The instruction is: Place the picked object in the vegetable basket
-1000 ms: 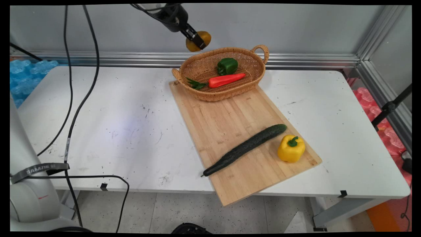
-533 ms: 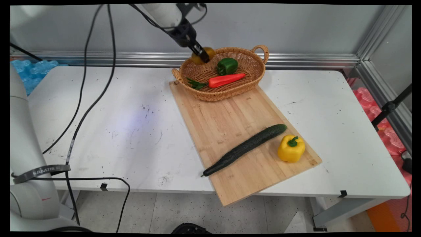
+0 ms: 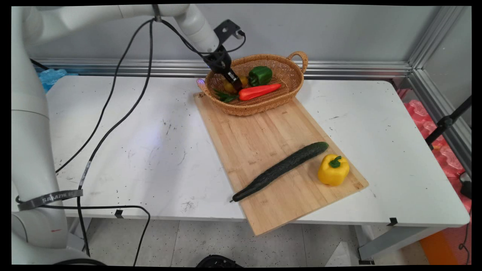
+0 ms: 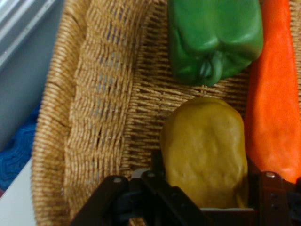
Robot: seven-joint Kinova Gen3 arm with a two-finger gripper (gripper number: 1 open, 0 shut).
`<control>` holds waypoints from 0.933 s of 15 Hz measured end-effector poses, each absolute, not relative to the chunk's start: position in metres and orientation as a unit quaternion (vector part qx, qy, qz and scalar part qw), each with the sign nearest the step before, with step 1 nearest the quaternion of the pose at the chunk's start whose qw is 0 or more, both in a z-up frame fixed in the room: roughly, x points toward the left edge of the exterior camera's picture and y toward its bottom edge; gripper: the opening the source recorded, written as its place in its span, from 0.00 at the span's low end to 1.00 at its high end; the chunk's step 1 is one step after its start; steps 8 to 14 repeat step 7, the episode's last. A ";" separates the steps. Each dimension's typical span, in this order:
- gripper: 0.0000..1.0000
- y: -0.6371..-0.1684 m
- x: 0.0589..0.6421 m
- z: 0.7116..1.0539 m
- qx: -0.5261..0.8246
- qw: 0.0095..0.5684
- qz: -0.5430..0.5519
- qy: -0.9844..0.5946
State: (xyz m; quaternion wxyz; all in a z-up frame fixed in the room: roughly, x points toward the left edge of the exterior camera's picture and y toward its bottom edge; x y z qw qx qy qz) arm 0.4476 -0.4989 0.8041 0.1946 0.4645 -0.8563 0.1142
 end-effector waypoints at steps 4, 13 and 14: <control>1.00 -0.507 0.446 0.791 0.456 0.192 0.112 -0.862; 1.00 -0.510 0.448 0.792 0.447 0.196 0.119 -0.865; 1.00 -0.510 0.448 0.792 0.447 0.196 0.119 -0.865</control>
